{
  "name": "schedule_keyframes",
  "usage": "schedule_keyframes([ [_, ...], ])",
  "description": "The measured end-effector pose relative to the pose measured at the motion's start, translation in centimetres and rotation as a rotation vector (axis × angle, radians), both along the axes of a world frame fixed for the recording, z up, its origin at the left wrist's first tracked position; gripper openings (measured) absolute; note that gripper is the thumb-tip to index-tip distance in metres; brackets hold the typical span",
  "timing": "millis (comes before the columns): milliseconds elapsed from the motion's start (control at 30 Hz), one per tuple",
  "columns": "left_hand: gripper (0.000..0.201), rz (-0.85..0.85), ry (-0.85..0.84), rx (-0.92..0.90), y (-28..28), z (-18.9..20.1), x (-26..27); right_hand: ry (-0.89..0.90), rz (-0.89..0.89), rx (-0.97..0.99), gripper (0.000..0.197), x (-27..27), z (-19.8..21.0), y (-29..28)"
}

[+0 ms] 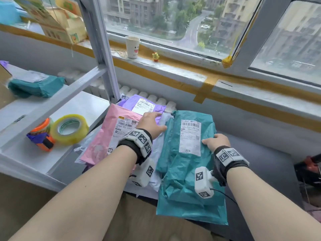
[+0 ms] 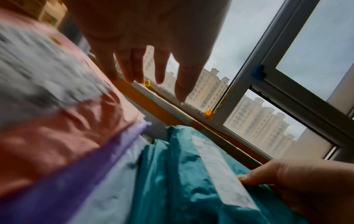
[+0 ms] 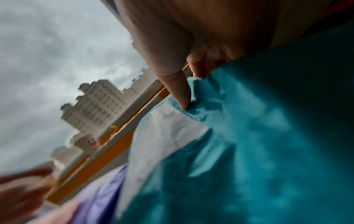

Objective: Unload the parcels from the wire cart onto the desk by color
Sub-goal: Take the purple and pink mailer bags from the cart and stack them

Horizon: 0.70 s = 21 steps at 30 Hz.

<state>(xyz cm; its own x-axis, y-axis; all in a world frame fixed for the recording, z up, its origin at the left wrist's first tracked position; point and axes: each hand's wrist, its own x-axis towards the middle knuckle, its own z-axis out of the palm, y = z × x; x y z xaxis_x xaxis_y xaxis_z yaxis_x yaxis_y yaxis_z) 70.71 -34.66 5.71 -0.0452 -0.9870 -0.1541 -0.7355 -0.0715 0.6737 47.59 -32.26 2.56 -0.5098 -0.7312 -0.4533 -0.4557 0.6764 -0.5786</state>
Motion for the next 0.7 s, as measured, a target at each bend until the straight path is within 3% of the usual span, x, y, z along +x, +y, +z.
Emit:
schedule_keyframes([
  [100, 0.061, -0.035, 0.02, 0.102, -0.1, -1.5, -2.1, -0.016, -0.031, -0.012, 0.067, -0.9, 0.2, 0.9],
  [233, 0.073, -0.04, 0.057, 0.209, -0.2, -2.7, -4.5, -0.176, -0.053, 0.035, 0.092, -2.3, 0.3, 1.7],
  [333, 0.083, -0.023, 0.114, 0.318, -0.2, -3.5, -6.1, -0.351, -0.05, 0.096, 0.123, -3.4, -2.9, 1.6],
  [400, 0.09, -0.004, 0.143, 0.382, -0.2, -4.2, -6.7, -0.433, -0.04, 0.099, 0.131, -4.3, -6.4, 1.0],
  [567, 0.114, 0.03, 0.189, 0.351, -2.1, -7.8, -7.3, -0.493, 0.006, 0.102, 0.128, -4.2, -7.4, 0.2],
  [700, 0.096, 0.023, 0.134, 0.369, -1.4, -5.2, -7.6, -0.506, 0.031, 0.142, 0.138, -4.8, -8.9, -0.4],
])
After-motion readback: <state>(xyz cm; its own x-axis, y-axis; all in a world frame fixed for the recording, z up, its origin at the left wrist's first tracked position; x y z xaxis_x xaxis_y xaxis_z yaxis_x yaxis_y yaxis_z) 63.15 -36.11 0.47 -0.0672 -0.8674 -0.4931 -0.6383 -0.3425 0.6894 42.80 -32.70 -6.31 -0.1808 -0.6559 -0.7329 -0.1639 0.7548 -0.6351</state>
